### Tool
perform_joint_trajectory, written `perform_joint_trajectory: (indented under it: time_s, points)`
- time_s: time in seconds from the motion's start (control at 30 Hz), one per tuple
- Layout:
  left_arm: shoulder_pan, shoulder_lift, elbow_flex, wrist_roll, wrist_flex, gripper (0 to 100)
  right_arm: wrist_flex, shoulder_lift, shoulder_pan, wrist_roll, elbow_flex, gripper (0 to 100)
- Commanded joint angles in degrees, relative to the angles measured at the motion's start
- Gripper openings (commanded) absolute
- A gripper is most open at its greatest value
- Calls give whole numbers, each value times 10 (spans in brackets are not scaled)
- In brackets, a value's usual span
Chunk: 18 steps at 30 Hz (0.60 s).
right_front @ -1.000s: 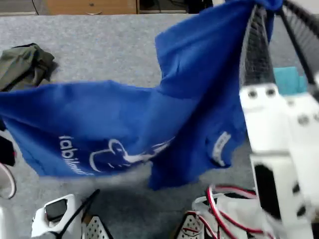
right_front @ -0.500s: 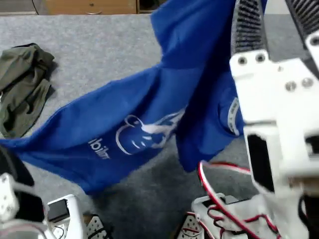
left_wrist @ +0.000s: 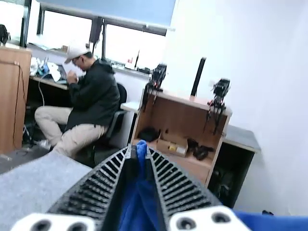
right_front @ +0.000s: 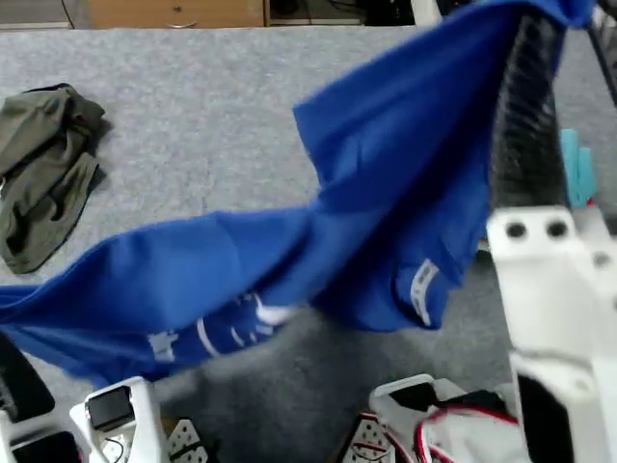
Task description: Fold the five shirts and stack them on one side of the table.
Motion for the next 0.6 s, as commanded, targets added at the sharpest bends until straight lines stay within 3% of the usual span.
perform_joint_trajectory:
  time_s: [0.0, 0.57]
  points:
    - [-1, 4, -6, -20, -20, 19, 12, -16, -4, 4, -9, 2]
    - [0, 4, -98, -40, -12, 19, 7, -145, -4, 4, 102, 2]
